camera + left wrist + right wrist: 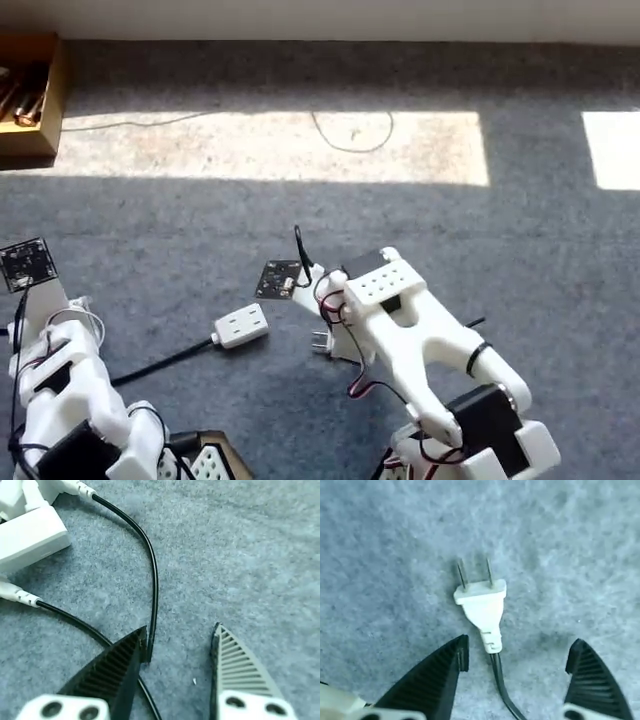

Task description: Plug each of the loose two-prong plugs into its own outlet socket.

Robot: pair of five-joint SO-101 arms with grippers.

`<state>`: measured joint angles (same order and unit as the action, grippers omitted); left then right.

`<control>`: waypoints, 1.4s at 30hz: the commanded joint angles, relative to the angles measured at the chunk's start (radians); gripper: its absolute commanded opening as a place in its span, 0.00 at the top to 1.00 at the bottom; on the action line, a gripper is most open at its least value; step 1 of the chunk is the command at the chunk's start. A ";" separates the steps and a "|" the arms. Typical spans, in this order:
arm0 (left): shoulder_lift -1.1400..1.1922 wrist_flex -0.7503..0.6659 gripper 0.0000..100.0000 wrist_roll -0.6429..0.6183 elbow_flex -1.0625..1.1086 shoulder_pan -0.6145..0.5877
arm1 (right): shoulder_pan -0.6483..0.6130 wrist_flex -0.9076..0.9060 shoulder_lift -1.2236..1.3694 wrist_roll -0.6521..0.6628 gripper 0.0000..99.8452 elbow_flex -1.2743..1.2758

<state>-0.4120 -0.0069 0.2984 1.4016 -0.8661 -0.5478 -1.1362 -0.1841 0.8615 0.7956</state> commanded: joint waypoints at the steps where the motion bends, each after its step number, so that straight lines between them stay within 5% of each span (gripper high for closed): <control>1: 0.005 -0.003 0.77 0.008 0.004 0.015 | -0.001 0.007 -0.013 0.006 0.71 -0.008; 13: 0.004 -0.002 0.77 0.008 0.012 0.015 | -0.054 0.222 -0.002 0.005 0.99 0.160; 22: -0.001 -0.003 0.77 0.009 -0.018 0.019 | -0.053 0.176 -0.013 -0.110 0.99 0.136; 25: -0.001 0.014 0.76 0.117 -0.094 0.059 | -0.053 0.133 -0.013 -0.227 0.99 0.007; 27: -0.002 0.123 0.76 0.175 -0.160 0.105 | -0.064 0.160 -0.015 -0.362 0.99 -0.096; 33: -0.002 0.772 0.66 0.178 -0.538 0.199 | -0.165 0.561 -0.015 -0.686 0.99 -0.067; 42: -0.232 1.224 0.63 0.184 -0.789 0.435 | -0.177 0.700 -0.239 -0.778 0.99 0.073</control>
<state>-0.4979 1.1147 0.4780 0.6667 -0.5347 -0.7488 -0.4657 -0.2501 0.0990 0.8385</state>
